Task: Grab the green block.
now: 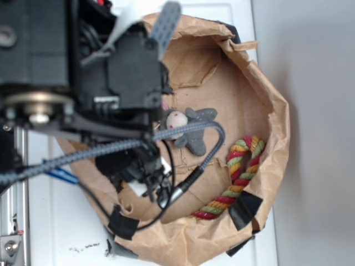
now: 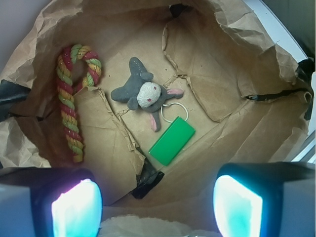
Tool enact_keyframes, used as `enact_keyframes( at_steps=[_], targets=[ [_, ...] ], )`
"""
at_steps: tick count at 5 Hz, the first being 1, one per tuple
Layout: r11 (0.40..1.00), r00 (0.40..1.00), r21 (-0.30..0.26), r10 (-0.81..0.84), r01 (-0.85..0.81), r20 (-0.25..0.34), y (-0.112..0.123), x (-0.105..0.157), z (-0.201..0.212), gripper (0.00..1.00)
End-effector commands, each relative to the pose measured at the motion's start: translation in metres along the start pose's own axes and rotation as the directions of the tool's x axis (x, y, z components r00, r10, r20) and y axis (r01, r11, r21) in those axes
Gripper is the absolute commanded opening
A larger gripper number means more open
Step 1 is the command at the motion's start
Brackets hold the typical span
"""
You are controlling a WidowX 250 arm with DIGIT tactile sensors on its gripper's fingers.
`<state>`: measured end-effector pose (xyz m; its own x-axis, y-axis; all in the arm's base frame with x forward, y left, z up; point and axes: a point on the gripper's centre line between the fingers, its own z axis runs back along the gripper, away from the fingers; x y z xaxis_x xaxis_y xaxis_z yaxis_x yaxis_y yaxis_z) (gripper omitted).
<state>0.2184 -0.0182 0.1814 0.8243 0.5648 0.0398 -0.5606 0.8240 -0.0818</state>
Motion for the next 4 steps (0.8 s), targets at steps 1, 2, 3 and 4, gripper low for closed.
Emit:
enact_keyframes(
  at_steps=[1,2,3,4],
  targets=[
    [0.996,0.99,-0.05,0.086,-0.081,0.111,0.014,0.028,-0.042,1.0],
    [0.992,0.984,-0.066,0.116,-0.108,0.133,0.029,0.029,-0.056,1.0],
    [0.986,0.979,-0.124,0.127,-0.108,0.158,0.052,0.027,-0.066,1.0],
    [0.988,0.977,-0.109,0.126,-0.108,0.17,0.058,0.031,-0.082,1.0]
  ],
)
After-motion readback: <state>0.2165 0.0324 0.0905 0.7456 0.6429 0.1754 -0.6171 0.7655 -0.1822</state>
